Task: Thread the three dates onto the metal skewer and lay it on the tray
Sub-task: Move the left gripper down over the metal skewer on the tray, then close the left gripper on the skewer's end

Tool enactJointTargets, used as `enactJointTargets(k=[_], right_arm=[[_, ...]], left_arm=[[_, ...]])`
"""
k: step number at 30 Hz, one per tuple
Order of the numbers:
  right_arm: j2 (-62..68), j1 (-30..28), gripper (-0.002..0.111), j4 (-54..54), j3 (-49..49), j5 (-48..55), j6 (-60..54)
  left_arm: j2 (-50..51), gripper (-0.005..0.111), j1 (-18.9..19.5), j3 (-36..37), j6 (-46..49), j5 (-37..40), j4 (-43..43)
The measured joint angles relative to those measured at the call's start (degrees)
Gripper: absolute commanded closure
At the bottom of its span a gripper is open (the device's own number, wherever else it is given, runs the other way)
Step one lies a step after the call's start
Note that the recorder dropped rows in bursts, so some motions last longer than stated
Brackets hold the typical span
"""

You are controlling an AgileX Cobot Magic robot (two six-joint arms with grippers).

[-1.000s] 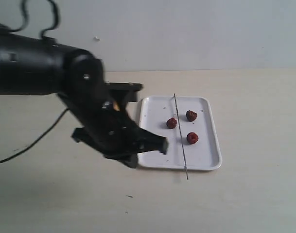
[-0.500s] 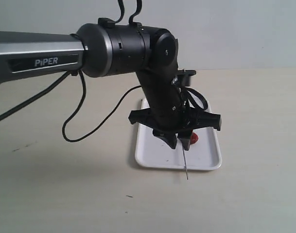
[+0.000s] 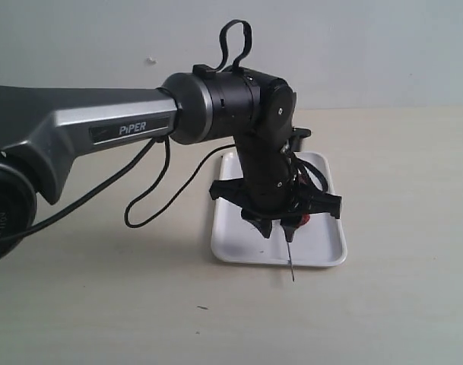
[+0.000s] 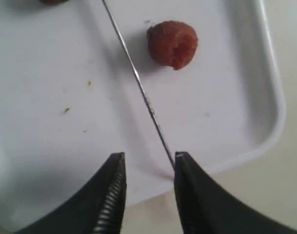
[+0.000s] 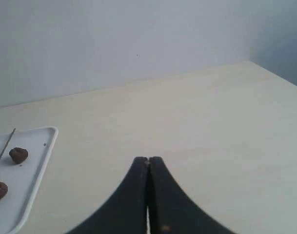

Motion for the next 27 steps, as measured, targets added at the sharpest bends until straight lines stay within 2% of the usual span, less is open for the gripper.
enactJointTargets(k=[11,27], right_arm=[[0.0,0.0,0.108,0.0,0.0,0.0,0.0],[0.0,0.0,0.108,0.0,0.0,0.0,0.0]], left_arm=[[2.3,0.071,-0.6,-0.2,-0.6,-5.6,1.4],[3.6,0.072,-0.8,-0.2,-2.7,-7.2,1.6]])
